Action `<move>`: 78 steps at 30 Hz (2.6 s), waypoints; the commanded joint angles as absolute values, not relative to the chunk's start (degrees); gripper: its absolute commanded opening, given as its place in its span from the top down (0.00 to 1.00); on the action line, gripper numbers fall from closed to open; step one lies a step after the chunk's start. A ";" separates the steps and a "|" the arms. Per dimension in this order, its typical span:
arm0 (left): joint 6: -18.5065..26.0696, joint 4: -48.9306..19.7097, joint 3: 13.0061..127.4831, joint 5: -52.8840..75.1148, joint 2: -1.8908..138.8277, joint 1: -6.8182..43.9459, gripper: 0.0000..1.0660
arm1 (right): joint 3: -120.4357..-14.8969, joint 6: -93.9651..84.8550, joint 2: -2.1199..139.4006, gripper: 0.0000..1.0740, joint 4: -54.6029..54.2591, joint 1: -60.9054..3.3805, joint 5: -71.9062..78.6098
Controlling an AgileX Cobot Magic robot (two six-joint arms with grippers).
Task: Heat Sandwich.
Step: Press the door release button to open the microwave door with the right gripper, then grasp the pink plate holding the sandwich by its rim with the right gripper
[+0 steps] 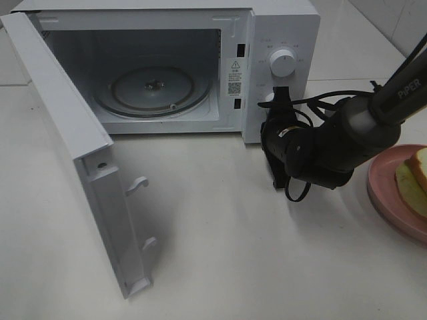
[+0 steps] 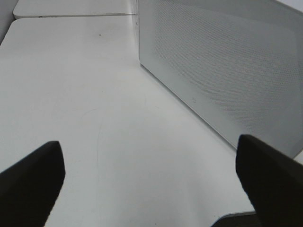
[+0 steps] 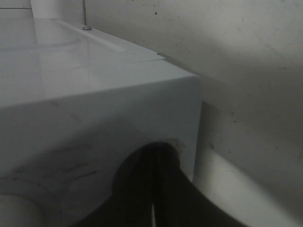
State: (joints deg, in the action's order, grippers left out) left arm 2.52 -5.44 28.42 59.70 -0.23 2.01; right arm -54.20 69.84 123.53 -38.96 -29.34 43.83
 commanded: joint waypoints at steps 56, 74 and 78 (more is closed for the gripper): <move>2.23 -5.96 28.25 59.24 -1.72 2.35 0.14 | -44.12 34.32 94.94 0.96 -8.88 -27.27 -5.21; 2.23 -5.96 28.25 59.24 -1.72 2.35 0.14 | -44.12 3.72 85.26 0.85 -1.95 -27.27 -29.97; 2.23 -5.96 28.25 59.24 -1.72 2.35 0.14 | -44.12 2.52 83.94 0.77 -1.83 -27.27 -32.09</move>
